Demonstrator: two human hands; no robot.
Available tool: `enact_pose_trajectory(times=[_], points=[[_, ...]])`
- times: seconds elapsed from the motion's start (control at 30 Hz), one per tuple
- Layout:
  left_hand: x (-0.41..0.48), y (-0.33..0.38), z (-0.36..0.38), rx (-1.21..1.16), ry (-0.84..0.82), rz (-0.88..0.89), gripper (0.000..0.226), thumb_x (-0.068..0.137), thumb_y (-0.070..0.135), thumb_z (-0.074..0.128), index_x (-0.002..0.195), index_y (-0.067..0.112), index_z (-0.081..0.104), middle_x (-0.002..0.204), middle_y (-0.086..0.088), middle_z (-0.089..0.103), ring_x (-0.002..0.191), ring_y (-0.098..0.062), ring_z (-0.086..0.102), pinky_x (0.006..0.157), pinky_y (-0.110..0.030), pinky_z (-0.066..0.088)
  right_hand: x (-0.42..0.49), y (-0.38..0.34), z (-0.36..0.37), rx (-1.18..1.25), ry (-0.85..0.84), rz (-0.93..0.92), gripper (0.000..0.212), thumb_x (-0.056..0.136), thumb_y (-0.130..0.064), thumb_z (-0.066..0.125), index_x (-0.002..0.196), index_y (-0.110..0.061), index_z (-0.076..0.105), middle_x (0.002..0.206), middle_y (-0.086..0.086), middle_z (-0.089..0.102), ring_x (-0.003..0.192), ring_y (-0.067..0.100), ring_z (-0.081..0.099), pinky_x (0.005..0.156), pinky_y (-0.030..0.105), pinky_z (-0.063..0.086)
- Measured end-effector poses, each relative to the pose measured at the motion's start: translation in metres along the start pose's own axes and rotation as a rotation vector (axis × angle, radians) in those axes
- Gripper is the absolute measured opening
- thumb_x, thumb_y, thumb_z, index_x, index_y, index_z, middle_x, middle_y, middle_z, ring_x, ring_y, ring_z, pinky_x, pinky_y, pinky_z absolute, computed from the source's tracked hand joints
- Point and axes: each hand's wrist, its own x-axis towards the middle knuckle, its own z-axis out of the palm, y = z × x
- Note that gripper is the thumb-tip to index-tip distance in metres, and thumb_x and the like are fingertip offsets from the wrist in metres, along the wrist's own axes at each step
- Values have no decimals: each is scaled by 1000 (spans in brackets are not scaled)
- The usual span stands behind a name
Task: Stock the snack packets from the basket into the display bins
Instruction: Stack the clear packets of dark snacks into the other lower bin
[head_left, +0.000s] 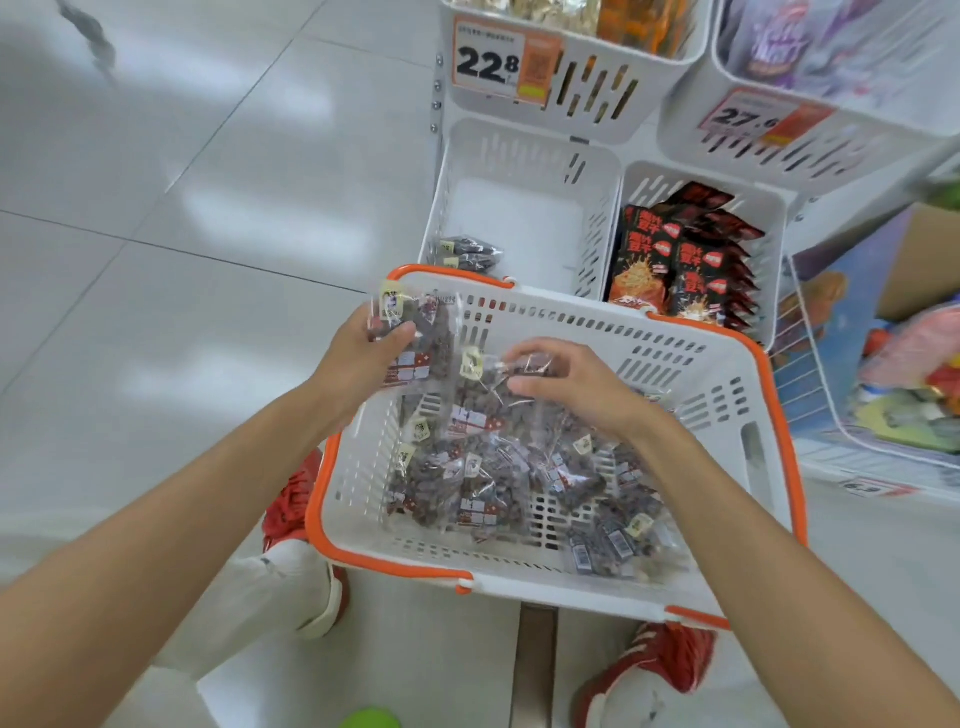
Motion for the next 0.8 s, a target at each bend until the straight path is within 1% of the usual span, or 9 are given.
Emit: enact_pose_trajectory(times=[0.07,0.13,0.2,0.3,0.47,0.57,0.67,0.73,0.8], points=[[-8,7,17,-42,-54,-49,71,80,67,64,137,28,49,132,-1,62,119,-24,61,102,-55,47,0,-21,-8,62,66,-55,26,90,-31,70,115,-28,65,90,23,70,91,39,68,87,36,55],[-14,11,36,-47,-90,-29,98,61,87,64,140,31,46,134,4,60,121,-20,60,101,-51,48,2,-35,-6,108,90,-76,28,93,-22,66,119,-14,63,91,8,74,90,17,72,72,13,52],[-19,19,52,-51,-62,65,83,65,80,66,127,25,57,116,2,71,107,-18,68,95,-48,53,3,-45,2,161,152,-99,25,94,-26,64,114,-10,64,93,2,75,84,11,72,72,18,54],[-23,29,65,-159,-24,63,64,72,67,66,117,20,63,102,-1,74,99,-24,71,92,-52,54,4,-53,16,194,400,-120,32,94,-47,58,85,-17,64,70,-2,68,66,19,67,65,35,55],[-27,36,76,-336,-25,52,48,91,48,62,124,12,60,111,-13,72,104,-30,69,93,-57,53,10,-56,33,338,735,-202,43,94,-41,62,67,-9,50,85,1,48,78,16,55,79,39,49],[-22,33,72,-352,-57,55,37,99,34,55,126,8,59,116,-16,70,108,-34,67,95,-60,50,10,-52,33,266,710,-243,29,94,-43,59,93,-14,58,108,-11,49,101,5,52,95,35,45],[-14,35,68,-307,-95,76,38,94,30,52,122,6,60,115,-21,69,106,-40,66,92,-67,48,16,-45,28,253,519,-234,50,87,-61,58,128,-37,42,137,-5,47,126,18,50,101,43,45],[-12,40,71,-168,-43,167,42,93,38,45,114,7,64,106,-18,71,100,-36,68,88,-61,53,20,-43,22,280,472,-210,57,84,-68,57,133,-45,39,138,3,52,126,25,54,102,48,48],[-7,45,75,-28,41,270,62,96,57,37,109,2,64,96,-20,70,88,-33,69,83,-53,56,23,-45,16,283,535,-225,49,90,-58,56,131,-35,45,130,3,58,122,19,56,102,41,47]])
